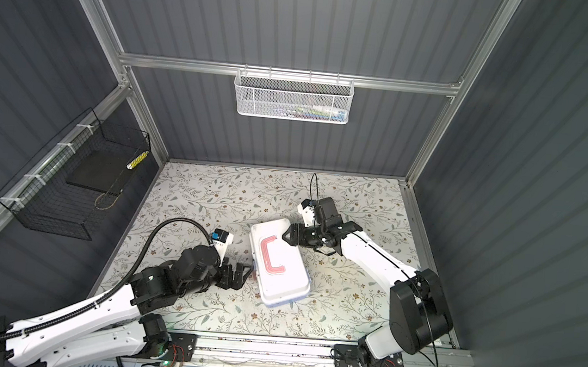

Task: Pack the tool kit

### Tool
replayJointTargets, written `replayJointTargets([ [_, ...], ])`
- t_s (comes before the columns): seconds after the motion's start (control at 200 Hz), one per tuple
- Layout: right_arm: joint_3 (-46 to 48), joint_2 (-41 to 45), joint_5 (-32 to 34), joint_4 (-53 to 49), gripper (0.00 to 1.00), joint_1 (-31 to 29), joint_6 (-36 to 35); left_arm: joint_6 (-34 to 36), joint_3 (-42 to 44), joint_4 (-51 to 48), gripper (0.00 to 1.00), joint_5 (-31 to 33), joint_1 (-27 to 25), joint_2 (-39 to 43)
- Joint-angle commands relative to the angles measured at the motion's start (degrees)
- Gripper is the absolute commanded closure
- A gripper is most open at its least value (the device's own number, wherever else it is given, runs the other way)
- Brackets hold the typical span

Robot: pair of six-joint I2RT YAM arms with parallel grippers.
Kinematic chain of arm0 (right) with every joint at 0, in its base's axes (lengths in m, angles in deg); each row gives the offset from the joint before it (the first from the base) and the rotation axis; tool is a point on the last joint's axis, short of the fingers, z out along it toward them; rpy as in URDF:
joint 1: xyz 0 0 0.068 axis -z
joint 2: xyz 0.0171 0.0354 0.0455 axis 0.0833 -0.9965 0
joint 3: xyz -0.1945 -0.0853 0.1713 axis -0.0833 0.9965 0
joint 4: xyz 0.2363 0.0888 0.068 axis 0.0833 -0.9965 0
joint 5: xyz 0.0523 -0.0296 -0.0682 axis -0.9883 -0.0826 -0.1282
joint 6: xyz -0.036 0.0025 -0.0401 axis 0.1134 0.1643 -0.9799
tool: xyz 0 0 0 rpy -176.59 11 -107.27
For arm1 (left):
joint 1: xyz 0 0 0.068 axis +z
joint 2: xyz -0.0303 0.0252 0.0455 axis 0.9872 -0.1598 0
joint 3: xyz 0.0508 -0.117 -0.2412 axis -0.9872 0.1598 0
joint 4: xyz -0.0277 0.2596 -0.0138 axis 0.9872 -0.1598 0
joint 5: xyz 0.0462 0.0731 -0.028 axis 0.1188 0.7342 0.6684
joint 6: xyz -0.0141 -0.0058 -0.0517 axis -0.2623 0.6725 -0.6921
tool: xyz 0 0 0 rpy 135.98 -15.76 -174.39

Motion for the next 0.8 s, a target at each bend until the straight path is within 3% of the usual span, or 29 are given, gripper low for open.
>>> replayJointTargets([
  [0.0,1.09,1.47,-2.84,-1.25,0.38,-0.71,-0.14,-0.99,5.03,-3.38,0.0,5.93,0.04,0.01],
  [0.19,2.02,1.4,-2.48,-1.49,0.37,-0.69,-0.34,4.14,12.37,12.86,0.0,1.27,-0.05,-4.04],
  [0.4,1.94,1.66,-2.91,-1.42,0.36,-0.66,-0.26,8.22,13.34,23.66,0.0,-0.7,-0.04,-13.15],
  [0.791,2.98,2.27,-2.78,-1.39,0.35,-0.67,0.35,11.41,14.19,33.69,0.0,-1.15,-0.07,-21.12],
])
